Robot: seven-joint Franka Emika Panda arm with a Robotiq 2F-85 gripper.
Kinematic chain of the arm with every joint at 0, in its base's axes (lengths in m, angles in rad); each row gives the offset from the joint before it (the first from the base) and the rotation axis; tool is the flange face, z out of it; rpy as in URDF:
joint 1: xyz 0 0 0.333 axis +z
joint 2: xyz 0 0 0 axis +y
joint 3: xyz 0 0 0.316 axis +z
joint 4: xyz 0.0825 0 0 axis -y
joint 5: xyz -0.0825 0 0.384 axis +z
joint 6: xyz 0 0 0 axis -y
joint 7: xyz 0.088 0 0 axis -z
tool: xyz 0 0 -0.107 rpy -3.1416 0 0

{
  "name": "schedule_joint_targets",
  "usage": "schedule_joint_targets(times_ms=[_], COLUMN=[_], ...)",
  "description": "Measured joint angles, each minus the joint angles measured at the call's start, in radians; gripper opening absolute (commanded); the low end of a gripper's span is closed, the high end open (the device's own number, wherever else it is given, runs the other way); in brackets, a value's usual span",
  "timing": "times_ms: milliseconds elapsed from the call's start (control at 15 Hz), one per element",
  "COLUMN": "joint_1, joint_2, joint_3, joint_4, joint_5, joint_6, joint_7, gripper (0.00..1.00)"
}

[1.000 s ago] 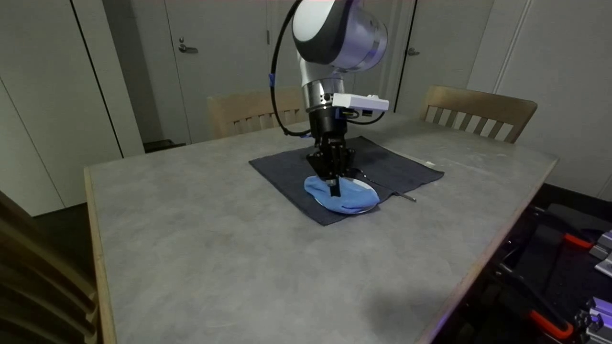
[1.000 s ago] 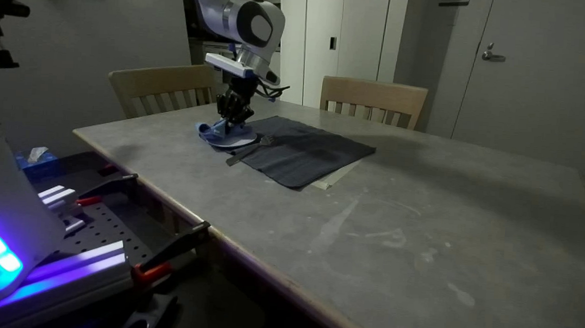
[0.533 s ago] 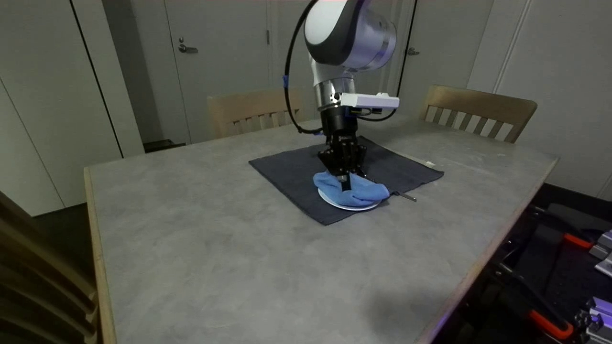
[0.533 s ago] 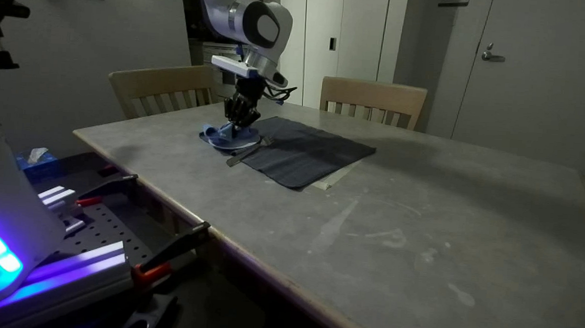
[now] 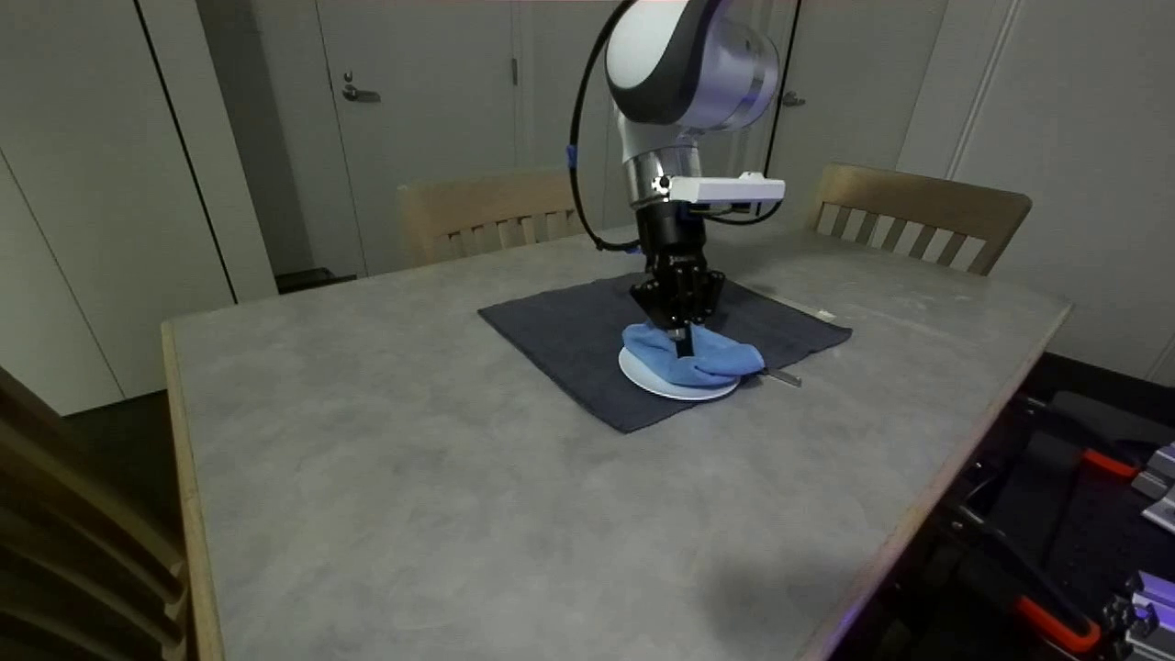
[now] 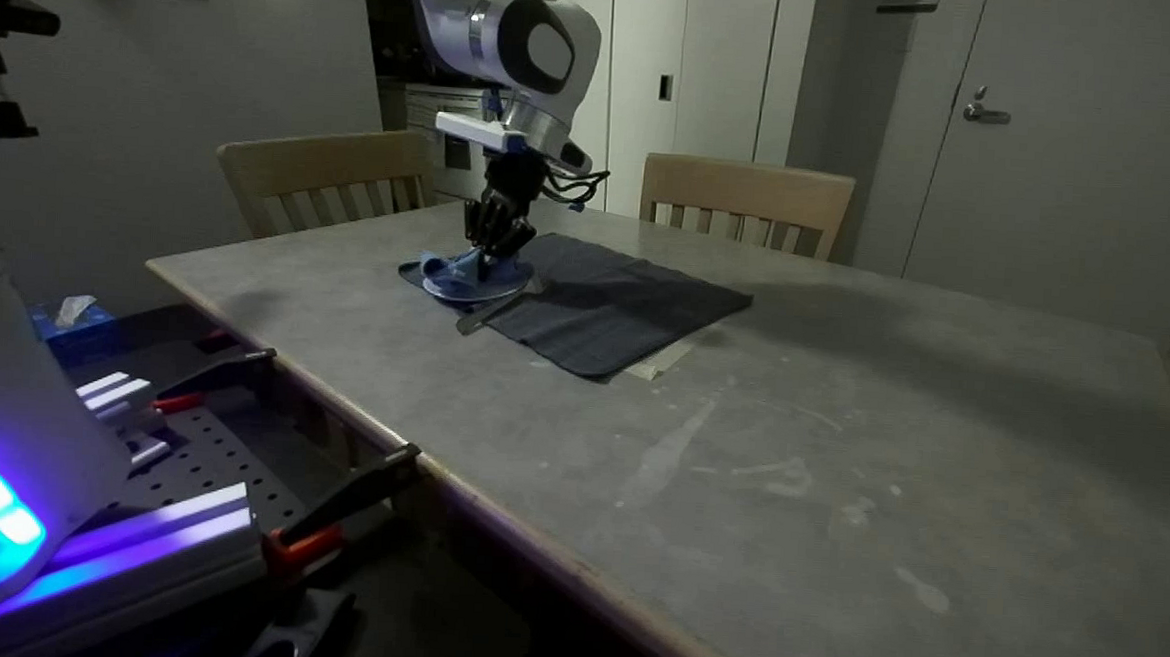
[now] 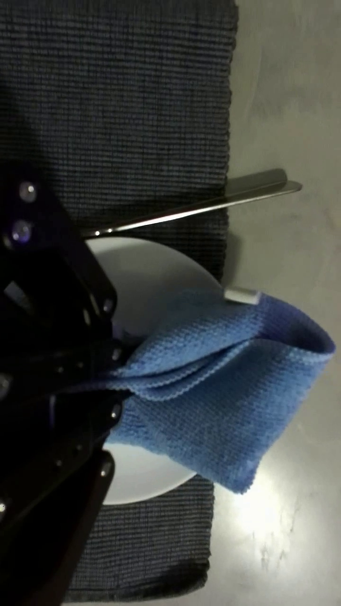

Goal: Wipe the plate with the blue cloth and then put the fork on the plate

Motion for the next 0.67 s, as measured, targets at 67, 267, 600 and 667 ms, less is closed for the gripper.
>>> schedule_joint_targets(times_ms=[67, 267, 600, 667], joint_1=[0.000, 0.000, 0.009, 0.014], joint_2=[-0.002, -0.018, -0.024, -0.023], joint_3=[-0.004, -0.018, -0.021, -0.016], joint_4=[-0.003, -0.022, -0.029, -0.027], joint_5=[-0.009, -0.042, -0.066, -0.068], joint_6=[0.000, 0.000, 0.000, 0.000], joint_7=[0.011, 0.044, 0.055, 0.055], gripper=[0.02, 0.02, 0.02, 0.02])
